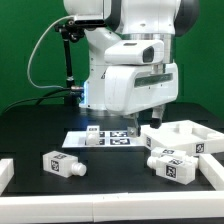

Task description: Assemble one leg

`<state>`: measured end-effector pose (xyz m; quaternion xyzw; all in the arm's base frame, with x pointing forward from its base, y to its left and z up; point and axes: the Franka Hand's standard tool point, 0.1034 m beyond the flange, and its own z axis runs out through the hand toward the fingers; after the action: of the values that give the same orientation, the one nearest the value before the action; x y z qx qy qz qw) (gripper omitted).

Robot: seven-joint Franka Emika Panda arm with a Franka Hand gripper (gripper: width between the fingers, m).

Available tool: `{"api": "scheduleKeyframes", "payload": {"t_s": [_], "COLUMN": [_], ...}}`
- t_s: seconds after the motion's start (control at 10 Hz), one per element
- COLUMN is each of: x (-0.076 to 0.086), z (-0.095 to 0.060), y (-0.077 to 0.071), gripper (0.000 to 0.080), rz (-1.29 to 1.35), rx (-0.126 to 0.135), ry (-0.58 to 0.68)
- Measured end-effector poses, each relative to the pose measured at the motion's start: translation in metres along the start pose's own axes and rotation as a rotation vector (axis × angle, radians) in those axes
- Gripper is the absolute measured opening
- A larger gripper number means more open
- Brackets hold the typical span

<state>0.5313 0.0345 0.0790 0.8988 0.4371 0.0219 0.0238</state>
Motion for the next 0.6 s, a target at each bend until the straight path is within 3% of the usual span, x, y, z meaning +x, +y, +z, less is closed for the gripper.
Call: {"api": "scheduleKeyframes", "payload": {"t_s": [0.6], "x": [-0.0036], "z": [0.0013], "y": [0.0011], "gripper": [0.0650], "rz": [0.002], "rx": [0.005], "ry": [-0.004]}}
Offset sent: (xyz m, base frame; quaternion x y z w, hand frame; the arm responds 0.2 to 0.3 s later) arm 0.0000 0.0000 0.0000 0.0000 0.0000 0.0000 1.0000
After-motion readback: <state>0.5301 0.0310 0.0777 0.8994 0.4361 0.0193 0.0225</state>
